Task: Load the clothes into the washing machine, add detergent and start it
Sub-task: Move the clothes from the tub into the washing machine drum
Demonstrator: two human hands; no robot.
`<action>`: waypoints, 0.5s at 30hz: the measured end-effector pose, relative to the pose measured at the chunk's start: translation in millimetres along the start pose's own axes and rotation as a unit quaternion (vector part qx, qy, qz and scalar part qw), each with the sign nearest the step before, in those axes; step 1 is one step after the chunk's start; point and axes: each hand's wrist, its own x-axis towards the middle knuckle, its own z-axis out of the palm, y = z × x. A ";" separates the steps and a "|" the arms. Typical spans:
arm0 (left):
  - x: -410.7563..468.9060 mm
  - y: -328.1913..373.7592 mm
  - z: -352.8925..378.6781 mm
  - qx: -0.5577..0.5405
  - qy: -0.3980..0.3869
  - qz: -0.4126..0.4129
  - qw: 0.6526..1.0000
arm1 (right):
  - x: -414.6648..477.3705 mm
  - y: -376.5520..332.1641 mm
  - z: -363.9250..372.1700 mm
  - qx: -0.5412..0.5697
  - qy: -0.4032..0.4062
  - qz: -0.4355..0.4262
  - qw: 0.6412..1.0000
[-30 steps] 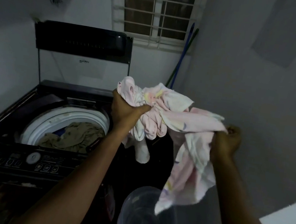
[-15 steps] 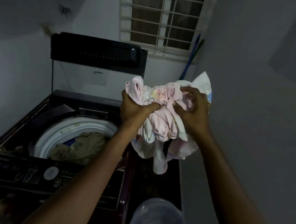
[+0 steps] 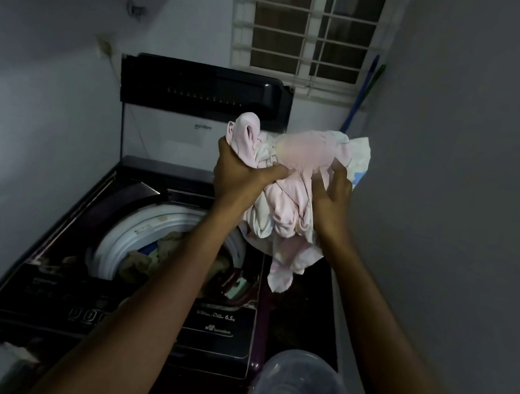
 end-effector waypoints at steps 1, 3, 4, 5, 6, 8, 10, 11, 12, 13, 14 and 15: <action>1.7 -3.0 -3.2 0.005 0.004 -0.002 1.000 | 0.6 3.8 5.5 0.007 -0.007 0.007 1.000; 6.0 -8.4 -10.5 0.014 0.017 0.000 1.000 | 1.5 10.5 17.3 0.018 -0.026 0.018 0.999; 7.9 -11.3 -14.7 0.018 0.026 -0.001 1.000 | 1.3 13.3 23.5 0.024 -0.037 0.026 0.999; 9.9 -14.0 -19.5 0.024 0.035 -0.003 0.999 | 0.8 14.2 30.2 0.033 -0.046 0.034 0.998; 11.3 -15.0 -25.0 0.032 0.043 -0.003 0.999 | -0.2 13.7 37.3 0.040 -0.054 0.042 0.997; 15.3 -17.8 -37.9 0.053 0.062 -0.011 0.997 | -2.6 14.6 53.2 0.052 -0.071 0.053 0.995; 21.1 -21.1 -53.1 0.071 0.086 -0.015 0.994 | -4.5 13.3 69.3 0.065 -0.091 0.059 0.992; 24.5 -22.8 -61.3 0.078 0.097 -0.018 0.992 | -4.5 12.9 78.1 0.070 -0.102 0.061 0.990; 27.4 -24.6 -69.8 0.081 0.107 -0.020 0.991 | -4.6 12.0 86.7 0.075 -0.116 0.062 0.988; 30.4 -26.6 -78.5 0.081 0.113 -0.021 0.990 | -5.0 10.8 95.7 0.080 -0.127 0.068 0.986; 33.1 -28.1 -87.4 0.081 0.118 -0.018 0.990 | -5.9 9.5 105.6 0.087 -0.137 0.074 0.984; 36.4 -29.9 -96.5 0.082 0.124 -0.016 0.989 | -7.3 9.0 116.2 0.093 -0.147 0.081 0.981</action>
